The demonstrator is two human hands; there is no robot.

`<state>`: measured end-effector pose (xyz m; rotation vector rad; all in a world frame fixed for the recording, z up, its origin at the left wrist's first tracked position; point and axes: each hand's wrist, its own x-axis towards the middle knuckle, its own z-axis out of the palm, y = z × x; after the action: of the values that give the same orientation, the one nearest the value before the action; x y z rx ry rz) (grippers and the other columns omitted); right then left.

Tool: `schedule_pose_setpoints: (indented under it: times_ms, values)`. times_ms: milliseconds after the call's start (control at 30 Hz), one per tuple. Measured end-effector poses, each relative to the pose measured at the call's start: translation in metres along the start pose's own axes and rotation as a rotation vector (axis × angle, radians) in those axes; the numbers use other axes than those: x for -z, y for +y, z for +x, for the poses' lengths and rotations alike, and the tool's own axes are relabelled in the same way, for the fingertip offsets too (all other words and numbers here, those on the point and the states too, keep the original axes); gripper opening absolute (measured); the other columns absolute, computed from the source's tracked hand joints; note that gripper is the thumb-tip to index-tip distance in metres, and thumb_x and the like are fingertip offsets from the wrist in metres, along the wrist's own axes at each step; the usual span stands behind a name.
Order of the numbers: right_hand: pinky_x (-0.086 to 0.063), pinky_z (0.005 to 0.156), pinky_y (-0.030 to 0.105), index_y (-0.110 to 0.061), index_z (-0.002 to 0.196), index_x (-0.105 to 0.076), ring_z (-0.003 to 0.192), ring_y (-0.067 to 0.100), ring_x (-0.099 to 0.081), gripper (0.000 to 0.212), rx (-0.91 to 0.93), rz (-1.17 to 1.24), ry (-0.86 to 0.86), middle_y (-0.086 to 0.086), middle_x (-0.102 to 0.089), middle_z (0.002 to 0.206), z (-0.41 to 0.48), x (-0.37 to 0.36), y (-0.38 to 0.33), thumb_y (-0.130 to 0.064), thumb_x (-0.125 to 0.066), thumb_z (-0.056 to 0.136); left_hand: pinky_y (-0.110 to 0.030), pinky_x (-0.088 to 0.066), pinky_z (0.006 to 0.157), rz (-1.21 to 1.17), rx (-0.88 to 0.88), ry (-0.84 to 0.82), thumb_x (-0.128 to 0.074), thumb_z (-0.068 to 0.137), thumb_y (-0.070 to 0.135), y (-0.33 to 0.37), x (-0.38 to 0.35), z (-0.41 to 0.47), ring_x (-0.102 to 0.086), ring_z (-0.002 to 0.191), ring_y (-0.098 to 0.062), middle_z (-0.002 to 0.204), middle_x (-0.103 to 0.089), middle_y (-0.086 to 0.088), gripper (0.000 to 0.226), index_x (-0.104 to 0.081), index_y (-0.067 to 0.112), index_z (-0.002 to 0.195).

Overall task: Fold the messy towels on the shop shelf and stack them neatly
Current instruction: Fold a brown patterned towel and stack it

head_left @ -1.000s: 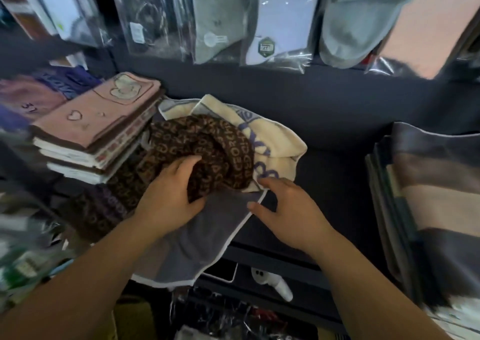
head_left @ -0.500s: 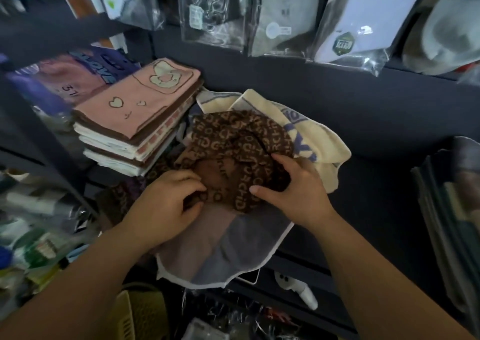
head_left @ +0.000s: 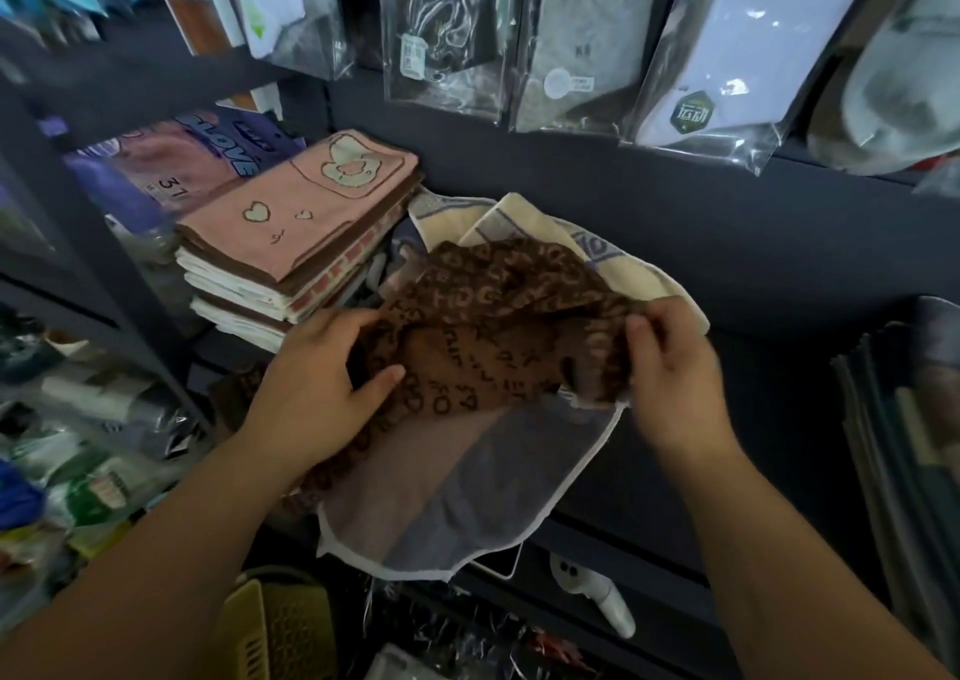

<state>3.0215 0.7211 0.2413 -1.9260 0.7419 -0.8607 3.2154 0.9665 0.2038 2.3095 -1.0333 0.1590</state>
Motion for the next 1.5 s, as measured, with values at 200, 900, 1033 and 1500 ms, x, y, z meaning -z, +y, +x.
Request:
schedule_pose_setpoints:
  times_ms: [200,900,1033,1500]
  values:
    - [-0.046,0.069,0.01,-0.003,0.106,-0.058,0.073,-0.01,-0.059,0.015,-0.092,0.451,0.343,-0.025,-0.065,0.072,-0.001,0.066,-0.011,0.001,-0.044,0.102,-0.048,-0.051,0.097,0.081,-0.019,-0.076,-0.064,0.079,0.059,0.006,-0.007,0.01,-0.057,0.115,-0.029,0.126,-0.059,-0.006,0.076,-0.051,0.021,0.144]
    - [-0.046,0.104,0.045,-0.027,0.142,-0.051,0.126,0.027,-0.053,0.057,0.241,-0.839,-0.397,0.0,-0.056,0.138,-0.035,-0.013,0.004,-0.043,-0.065,0.089,-0.025,-0.042,0.071,-0.359,-0.044,0.189,-0.046,0.105,0.025,0.073,0.015,0.007,-0.053,0.077,-0.011,0.084,-0.059,-0.001,0.015,-0.057,0.016,0.099]
    - [-0.058,0.066,0.038,-0.014,0.103,-0.074,0.084,0.03,-0.068,0.027,0.285,-0.777,-0.22,0.007,-0.071,0.094,-0.032,0.007,0.022,-0.01,-0.069,0.076,-0.015,-0.039,0.064,-0.365,-0.006,0.209,-0.045,0.106,0.022,0.062,0.031,0.004,-0.051,0.072,-0.001,0.081,-0.057,0.002,0.017,-0.053,0.023,0.091]
    - [-0.046,0.063,0.025,-0.03,0.096,-0.058,0.077,0.003,-0.059,0.017,0.1,-0.448,0.023,-0.015,-0.063,0.082,-0.036,0.094,-0.025,-0.044,-0.065,0.089,-0.022,-0.041,0.064,-0.306,0.006,0.162,-0.05,0.102,0.022,0.079,0.046,0.022,-0.055,0.075,-0.002,0.077,-0.06,0.009,0.027,-0.058,0.028,0.077]
